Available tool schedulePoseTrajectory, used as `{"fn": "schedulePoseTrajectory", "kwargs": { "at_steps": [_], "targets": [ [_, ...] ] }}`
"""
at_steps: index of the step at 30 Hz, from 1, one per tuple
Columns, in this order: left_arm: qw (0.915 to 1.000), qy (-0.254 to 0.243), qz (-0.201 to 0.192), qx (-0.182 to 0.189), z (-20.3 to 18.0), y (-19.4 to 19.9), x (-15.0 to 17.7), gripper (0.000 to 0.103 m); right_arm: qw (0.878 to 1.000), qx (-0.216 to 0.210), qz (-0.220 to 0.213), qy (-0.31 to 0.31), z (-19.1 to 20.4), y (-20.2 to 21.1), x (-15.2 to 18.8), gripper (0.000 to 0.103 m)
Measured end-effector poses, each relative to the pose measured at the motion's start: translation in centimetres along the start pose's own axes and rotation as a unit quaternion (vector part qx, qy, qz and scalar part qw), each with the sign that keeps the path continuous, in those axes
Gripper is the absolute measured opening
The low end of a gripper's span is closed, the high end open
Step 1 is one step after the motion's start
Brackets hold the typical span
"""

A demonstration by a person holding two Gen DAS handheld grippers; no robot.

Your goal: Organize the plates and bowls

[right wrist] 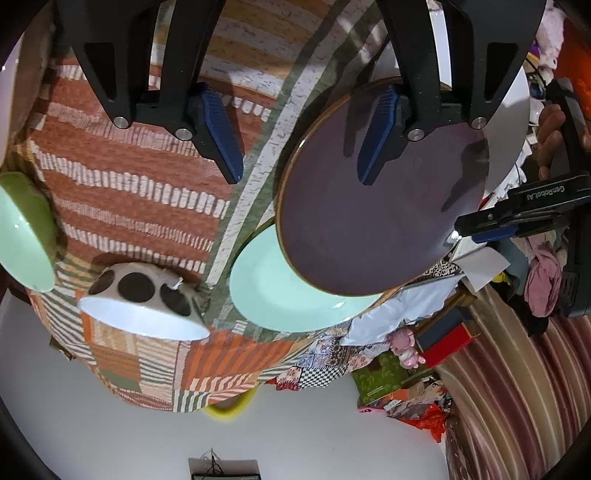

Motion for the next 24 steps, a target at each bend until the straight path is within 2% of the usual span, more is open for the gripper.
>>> {"fn": "schedulePoseTrajectory", "kwargs": {
  "at_steps": [3, 7, 10, 12, 24],
  "targets": [
    [0.9998, 0.006, 0.015, 0.012, 0.2, -0.8, 0.0, 0.039, 1.000, -0.005, 0.010, -0.004, 0.0, -0.8, 0.0, 0.052],
    [0.9993, 0.018, 0.023, 0.024, 0.7, -1.5, 0.0, 0.037, 1.000, -0.014, 0.020, -0.006, 0.0, -1.4, 0.0, 0.040],
    [0.9990, 0.021, 0.023, 0.032, 0.8, -1.6, 0.0, 0.034, 1.000, -0.017, 0.024, -0.007, 0.1, -1.7, 0.1, 0.039],
    [0.9982, 0.025, 0.027, 0.046, 0.7, -1.8, 0.0, 0.029, 0.999, -0.021, 0.026, -0.009, 0.2, -1.8, 0.1, 0.039],
    [0.9974, 0.028, 0.021, 0.063, 0.6, -1.8, 0.0, 0.028, 0.999, -0.020, 0.023, -0.017, 0.6, -2.1, 0.1, 0.034]
  ]
}}
Point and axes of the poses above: each gripper's, at about its wrist camera, not at the fingertips, and y roughly against the way its jaws point, z to its left, x to its underside, the point moved 3 cm from there along -y, roughly the way its jaws point, and after that the axes turned 9 degrees about -y, right-handed, at the moved point
